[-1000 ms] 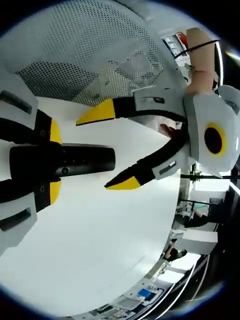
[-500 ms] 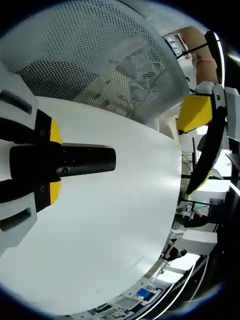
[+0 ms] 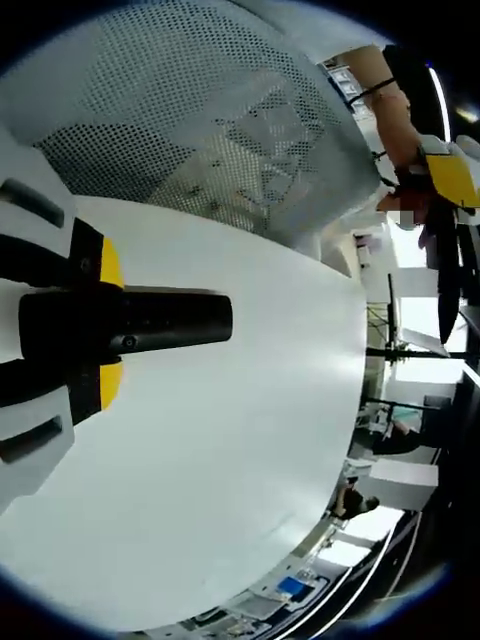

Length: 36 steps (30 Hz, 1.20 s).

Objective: Press the specified remote control buttons in sequence, fully releasing each button before pressing the next.

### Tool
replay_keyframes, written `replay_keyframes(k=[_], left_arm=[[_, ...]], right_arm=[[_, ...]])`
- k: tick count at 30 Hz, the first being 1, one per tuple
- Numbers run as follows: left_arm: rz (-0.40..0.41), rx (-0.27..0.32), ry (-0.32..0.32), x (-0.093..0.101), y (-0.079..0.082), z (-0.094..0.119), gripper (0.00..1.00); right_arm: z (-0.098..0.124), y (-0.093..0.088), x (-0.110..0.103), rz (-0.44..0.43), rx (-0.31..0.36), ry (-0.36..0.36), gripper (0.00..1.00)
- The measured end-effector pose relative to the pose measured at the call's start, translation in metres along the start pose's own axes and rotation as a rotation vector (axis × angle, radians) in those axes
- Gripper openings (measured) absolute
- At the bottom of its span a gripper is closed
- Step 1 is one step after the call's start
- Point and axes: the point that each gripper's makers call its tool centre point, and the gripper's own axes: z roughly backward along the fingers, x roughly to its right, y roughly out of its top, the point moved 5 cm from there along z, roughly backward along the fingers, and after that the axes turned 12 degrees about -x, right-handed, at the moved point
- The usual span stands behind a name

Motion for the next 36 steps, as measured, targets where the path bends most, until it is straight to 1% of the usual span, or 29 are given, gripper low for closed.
replay_keyframes(k=[1, 2, 3, 4, 5, 6, 9, 10, 11, 12, 13, 14, 16, 17, 18, 19, 20, 21, 23, 24, 27, 32, 36], left_arm=[[0.035, 0.019, 0.016, -0.003, -0.003, 0.003, 1.0], [0.061, 0.036, 0.022, -0.005, -0.005, 0.005, 1.0], [0.125, 0.06, 0.025, -0.007, -0.007, 0.008, 1.0], [0.161, 0.076, 0.03, -0.008, -0.008, 0.01, 1.0], [0.196, 0.089, 0.031, -0.01, -0.01, 0.012, 1.0], [0.238, 0.104, 0.044, -0.013, -0.014, 0.013, 1.0], [0.272, 0.137, 0.095, -0.019, -0.023, 0.017, 1.0], [0.274, 0.133, 0.113, -0.021, -0.026, 0.017, 1.0], [0.264, 0.116, 0.133, -0.021, -0.029, 0.017, 1.0], [0.222, 0.115, 0.152, -0.022, -0.028, 0.017, 1.0], [0.185, 0.12, 0.172, -0.022, -0.026, 0.016, 1.0], [0.157, 0.122, 0.191, -0.023, -0.026, 0.015, 1.0], [0.147, 0.112, 0.201, -0.023, -0.03, 0.01, 1.0], [0.114, 0.094, 0.214, -0.023, -0.032, 0.009, 1.0], [0.061, 0.066, 0.216, -0.022, -0.033, 0.007, 1.0], [0.05, 0.048, 0.215, -0.022, -0.035, 0.006, 1.0], [0.08, 0.012, 0.181, -0.019, -0.04, 0.003, 1.0], [0.098, 0.005, 0.155, -0.017, -0.041, 0.002, 1.0], [0.081, 0.009, 0.167, -0.017, -0.04, 0.001, 0.99], [0.065, 0.013, 0.177, -0.018, -0.04, 0.004, 0.96], [0.087, 0.024, 0.172, -0.019, -0.04, 0.005, 0.94], [0.079, 0.013, 0.177, -0.02, -0.041, 0.004, 0.93], [0.08, 0.011, 0.175, -0.02, -0.041, 0.004, 0.93]], right_arm=[[0.001, 0.001, 0.001, -0.078, 0.0, 0.015, 0.24], [0.002, 0.002, 0.002, -0.104, -0.003, 0.023, 0.27], [0.002, 0.003, 0.005, -0.09, -0.008, 0.012, 0.3], [0.002, 0.003, 0.006, -0.083, -0.015, 0.0, 0.33], [0.003, 0.002, 0.008, -0.079, -0.041, -0.017, 0.35], [0.003, 0.002, 0.008, -0.073, -0.051, -0.016, 0.35], [0.003, 0.003, 0.008, -0.079, -0.076, -0.015, 0.35], [0.004, 0.001, 0.01, -0.119, -0.096, -0.034, 0.34], [0.006, -0.001, 0.011, -0.145, -0.12, -0.046, 0.33], [0.005, 0.001, 0.01, -0.148, -0.123, -0.037, 0.33], [0.006, 0.0, 0.011, -0.144, -0.14, -0.039, 0.33], [0.005, -0.001, 0.01, -0.123, -0.159, -0.054, 0.34], [0.004, -0.001, 0.009, -0.091, -0.174, -0.064, 0.33], [0.004, -0.001, 0.008, -0.079, -0.18, -0.063, 0.3], [0.004, -0.001, 0.007, -0.067, -0.187, -0.063, 0.25], [0.005, -0.001, 0.007, -0.062, -0.19, -0.062, 0.24], [0.005, 0.0, 0.009, -0.04, -0.186, -0.067, 0.23], [0.005, 0.0, 0.009, -0.049, -0.187, -0.062, 0.23], [0.006, 0.001, 0.011, -0.057, -0.181, -0.047, 0.23], [0.007, 0.0, 0.012, -0.054, -0.181, -0.041, 0.22], [0.008, -0.001, 0.017, -0.038, -0.19, -0.036, 0.21], [0.009, -0.002, 0.026, -0.035, -0.198, -0.029, 0.21], [0.011, -0.004, 0.04, -0.033, -0.211, -0.034, 0.21]])
